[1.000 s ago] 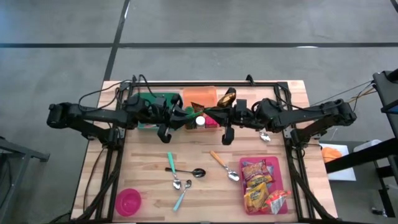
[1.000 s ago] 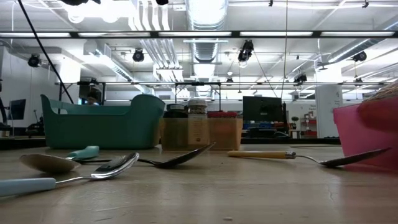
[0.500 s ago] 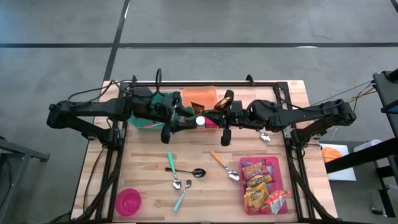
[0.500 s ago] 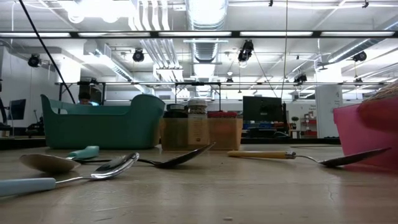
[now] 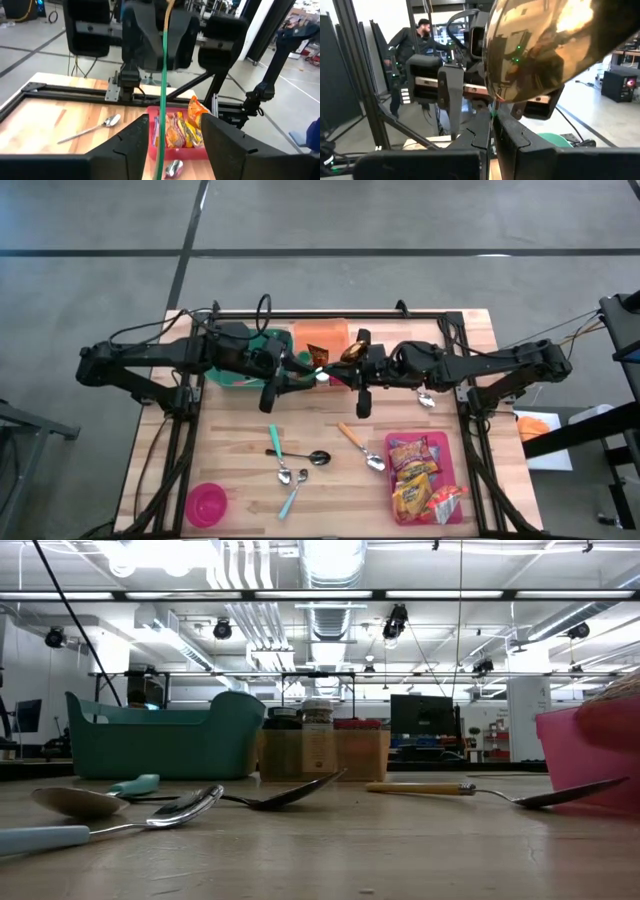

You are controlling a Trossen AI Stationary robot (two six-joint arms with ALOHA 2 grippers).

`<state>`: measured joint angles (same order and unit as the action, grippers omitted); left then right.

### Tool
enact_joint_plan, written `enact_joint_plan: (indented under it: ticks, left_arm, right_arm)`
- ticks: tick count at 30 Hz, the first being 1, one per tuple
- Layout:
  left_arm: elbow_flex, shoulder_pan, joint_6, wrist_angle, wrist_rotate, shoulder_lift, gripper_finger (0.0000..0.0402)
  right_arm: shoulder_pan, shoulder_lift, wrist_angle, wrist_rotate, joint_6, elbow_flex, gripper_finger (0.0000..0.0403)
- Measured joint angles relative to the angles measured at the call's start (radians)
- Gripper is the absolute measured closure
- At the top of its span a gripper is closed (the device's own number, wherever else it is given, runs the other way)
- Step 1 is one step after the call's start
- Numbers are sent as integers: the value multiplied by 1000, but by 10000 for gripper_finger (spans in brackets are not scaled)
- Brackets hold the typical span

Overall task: Pick & Place Food Item
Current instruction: Put the green spoon into the green bin

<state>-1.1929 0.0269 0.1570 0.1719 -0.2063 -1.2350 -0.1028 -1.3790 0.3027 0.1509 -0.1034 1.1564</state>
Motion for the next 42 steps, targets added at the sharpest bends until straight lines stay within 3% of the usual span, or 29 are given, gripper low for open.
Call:
enact_joint_plan:
  ticks: [13,20,38,42]
  left_arm:
    - [-14,0,3,-27,-12,-57,298]
    - [-33,0,22,-4,-17,-56,391]
    - [-47,0,79,90,53,-55,400]
    - [-73,-1,83,160,67,-54,401]
  right_arm:
    - [-1,-17,10,-20,-2,0,395]
    - [-2,-17,7,-48,-1,0,394]
    - [0,-17,-27,-50,21,-2,393]
    - [0,-27,-30,-64,55,-2,364]
